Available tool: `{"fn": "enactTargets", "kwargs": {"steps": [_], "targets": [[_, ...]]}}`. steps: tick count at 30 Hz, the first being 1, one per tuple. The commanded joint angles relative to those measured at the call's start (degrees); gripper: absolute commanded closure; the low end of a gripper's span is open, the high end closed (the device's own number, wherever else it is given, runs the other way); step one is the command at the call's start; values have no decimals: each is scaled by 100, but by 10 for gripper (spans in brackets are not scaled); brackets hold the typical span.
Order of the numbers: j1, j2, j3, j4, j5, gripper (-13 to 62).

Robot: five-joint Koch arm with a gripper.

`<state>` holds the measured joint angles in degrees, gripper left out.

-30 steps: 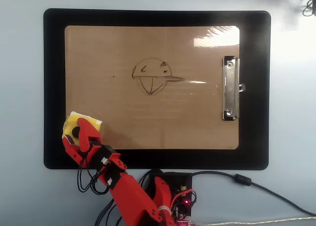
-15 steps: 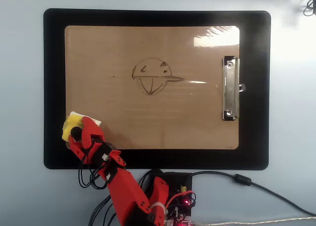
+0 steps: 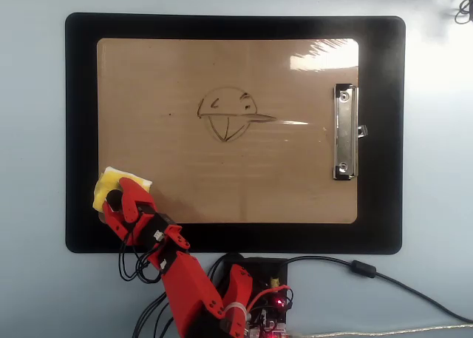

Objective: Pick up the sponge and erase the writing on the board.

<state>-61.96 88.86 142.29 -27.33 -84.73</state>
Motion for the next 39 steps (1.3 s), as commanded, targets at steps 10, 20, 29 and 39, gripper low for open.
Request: {"fn": "enactTargets", "kwargs": {"steps": [10, 20, 29, 39], "targets": [[-79, 35, 202, -817, 26, 533], [-26, 44, 369, -1468, 114, 570], [439, 281, 615, -1477, -615, 570], [3375, 308, 1107, -1503, -1204, 570]]}}
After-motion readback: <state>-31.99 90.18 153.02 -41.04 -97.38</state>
